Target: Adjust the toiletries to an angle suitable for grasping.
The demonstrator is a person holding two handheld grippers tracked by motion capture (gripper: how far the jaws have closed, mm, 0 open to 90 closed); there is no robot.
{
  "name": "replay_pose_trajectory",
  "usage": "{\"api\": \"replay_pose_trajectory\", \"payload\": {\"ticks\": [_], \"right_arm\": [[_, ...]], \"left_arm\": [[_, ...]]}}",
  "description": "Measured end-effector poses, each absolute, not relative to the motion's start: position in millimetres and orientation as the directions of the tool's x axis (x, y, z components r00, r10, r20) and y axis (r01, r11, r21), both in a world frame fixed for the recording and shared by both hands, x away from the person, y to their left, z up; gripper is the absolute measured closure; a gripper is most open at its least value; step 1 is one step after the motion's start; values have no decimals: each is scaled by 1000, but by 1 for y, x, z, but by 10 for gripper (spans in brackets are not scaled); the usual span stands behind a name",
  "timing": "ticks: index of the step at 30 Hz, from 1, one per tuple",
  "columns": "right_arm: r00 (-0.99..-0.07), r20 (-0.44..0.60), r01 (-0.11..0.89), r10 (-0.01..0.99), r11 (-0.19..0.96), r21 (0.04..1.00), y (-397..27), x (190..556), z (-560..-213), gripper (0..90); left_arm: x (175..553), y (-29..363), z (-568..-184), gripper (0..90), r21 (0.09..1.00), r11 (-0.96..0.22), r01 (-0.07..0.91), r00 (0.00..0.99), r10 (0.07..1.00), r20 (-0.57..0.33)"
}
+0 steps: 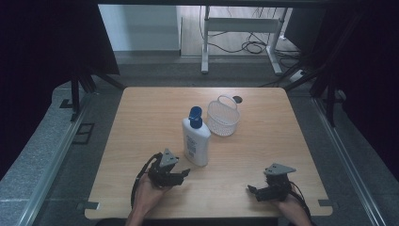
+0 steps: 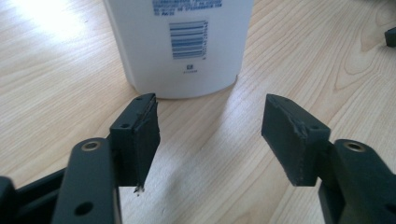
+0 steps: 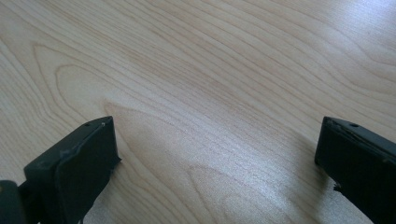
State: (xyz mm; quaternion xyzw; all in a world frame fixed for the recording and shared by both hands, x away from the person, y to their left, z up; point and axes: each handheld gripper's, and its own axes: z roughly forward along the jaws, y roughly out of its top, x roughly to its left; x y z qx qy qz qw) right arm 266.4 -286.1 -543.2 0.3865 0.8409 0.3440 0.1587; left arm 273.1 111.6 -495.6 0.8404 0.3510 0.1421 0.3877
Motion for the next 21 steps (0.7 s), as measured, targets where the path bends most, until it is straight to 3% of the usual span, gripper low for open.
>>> {"api": "replay_pose_trajectory", "payload": {"ticks": [21], "right_arm": [[-650, 1, 544, 760, 463, 700, -286, 266, -543, 0]], "left_arm": [[249, 135, -503, 157, 734, -455, 504, 673, 740, -4]]}}
